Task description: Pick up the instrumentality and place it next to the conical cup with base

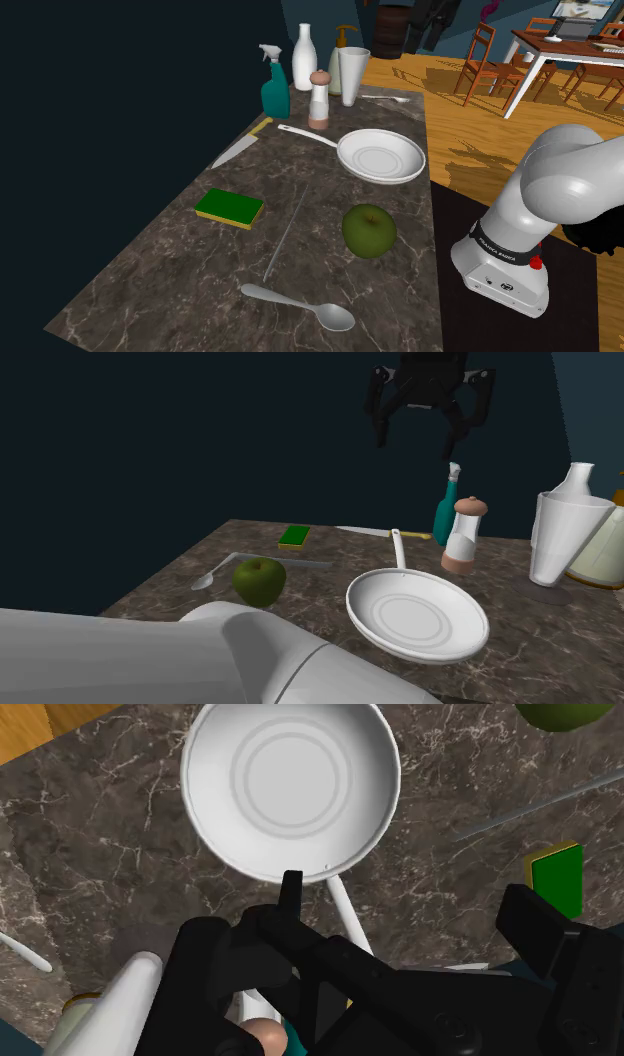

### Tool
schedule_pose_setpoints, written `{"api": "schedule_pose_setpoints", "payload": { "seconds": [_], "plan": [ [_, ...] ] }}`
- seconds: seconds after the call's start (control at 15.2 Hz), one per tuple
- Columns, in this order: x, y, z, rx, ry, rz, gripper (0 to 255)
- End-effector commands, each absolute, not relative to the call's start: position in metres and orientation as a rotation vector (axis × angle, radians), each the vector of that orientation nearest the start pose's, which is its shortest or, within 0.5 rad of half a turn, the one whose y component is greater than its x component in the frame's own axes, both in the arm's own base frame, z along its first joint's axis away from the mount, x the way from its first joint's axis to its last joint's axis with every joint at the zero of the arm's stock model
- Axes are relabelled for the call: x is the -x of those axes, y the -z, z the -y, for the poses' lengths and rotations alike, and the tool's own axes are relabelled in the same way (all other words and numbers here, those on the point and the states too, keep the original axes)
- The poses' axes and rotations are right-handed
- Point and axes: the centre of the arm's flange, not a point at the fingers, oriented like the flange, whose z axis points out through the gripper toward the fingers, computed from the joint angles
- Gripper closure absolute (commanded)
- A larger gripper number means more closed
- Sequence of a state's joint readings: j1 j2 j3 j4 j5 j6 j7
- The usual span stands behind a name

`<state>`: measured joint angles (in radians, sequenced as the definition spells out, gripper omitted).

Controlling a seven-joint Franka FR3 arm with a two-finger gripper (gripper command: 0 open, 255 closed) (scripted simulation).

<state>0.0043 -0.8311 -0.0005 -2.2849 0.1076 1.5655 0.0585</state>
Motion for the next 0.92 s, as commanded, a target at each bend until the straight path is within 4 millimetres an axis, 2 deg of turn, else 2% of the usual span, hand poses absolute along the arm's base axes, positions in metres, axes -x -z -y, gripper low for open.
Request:
{"api": "schedule_pose_setpoints", "payload": {
  "seconds": [0.0, 0.46, 0.86],
  "plan": [
    [-0.293, -0.638, -0.013, 3.025, 0.164, -0.072, 0],
    [-0.281, -0.585, -0.09, 3.012, 0.118, -0.435, 0],
    [-0.283, -0.54, -0.158, 2.967, 0.077, -0.743, 0]
  ]
}}
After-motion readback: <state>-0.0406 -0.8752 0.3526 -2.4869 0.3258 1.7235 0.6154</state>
